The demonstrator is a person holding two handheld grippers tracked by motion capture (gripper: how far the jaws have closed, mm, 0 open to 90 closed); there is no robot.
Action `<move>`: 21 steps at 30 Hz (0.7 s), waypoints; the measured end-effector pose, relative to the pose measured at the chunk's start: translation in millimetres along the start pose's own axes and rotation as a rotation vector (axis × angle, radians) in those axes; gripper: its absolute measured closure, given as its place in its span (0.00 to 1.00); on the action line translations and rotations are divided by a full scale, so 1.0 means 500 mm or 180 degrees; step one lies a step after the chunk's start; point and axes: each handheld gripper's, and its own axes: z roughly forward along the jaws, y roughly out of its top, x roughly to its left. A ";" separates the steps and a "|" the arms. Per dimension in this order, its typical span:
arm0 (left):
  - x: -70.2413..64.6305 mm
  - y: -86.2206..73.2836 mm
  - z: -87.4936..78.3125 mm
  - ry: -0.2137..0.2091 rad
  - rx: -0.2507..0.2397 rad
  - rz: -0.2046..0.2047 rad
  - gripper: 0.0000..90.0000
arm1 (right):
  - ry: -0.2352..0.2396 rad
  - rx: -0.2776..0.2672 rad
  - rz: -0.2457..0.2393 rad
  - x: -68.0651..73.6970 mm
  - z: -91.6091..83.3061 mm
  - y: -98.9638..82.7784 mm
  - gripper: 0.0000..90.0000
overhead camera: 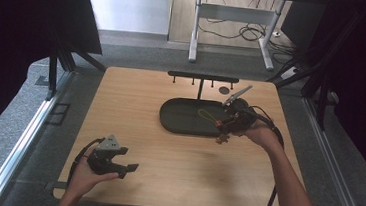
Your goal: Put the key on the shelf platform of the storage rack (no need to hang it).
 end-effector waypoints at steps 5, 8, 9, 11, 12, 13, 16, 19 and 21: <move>0.001 0.000 0.000 0.0000 0.0004 -0.0002 0.30 | -0.0009 0.0019 0.0007 -0.012 0.005 0.011 0.74; 0.002 -0.001 0.000 -0.0002 0.0013 0.0003 0.30 | -0.0012 0.0035 -0.0006 -0.019 0.010 0.020 0.74; 0.002 -0.001 0.000 -0.0001 0.0013 0.0000 0.29 | -0.0005 0.0026 0.0004 -0.021 0.011 0.022 0.74; 0.002 -0.001 0.000 -0.0003 0.0012 0.0002 0.29 | -0.0006 0.0027 0.0000 -0.026 0.015 0.027 0.74; 0.001 -0.001 0.000 -0.0004 0.0013 0.0003 0.30 | -0.0005 0.0038 -0.0002 -0.029 0.016 0.030 0.74; 0.002 -0.001 0.000 -0.0005 0.0013 0.0003 0.30 | -0.0005 0.0044 0.0010 -0.031 0.018 0.033 0.74; 0.002 -0.001 -0.001 -0.0004 0.0009 -0.0001 0.30 | -0.0016 0.0051 0.0002 -0.037 0.022 0.041 0.74; 0.003 -0.002 -0.001 -0.0001 0.0008 -0.0006 0.29 | -0.0008 0.0057 -0.0008 -0.043 0.025 0.049 0.74; 0.004 -0.003 -0.002 0.0001 0.0009 -0.0009 0.29 | 0.0012 0.0039 -0.0012 -0.047 0.028 0.054 0.74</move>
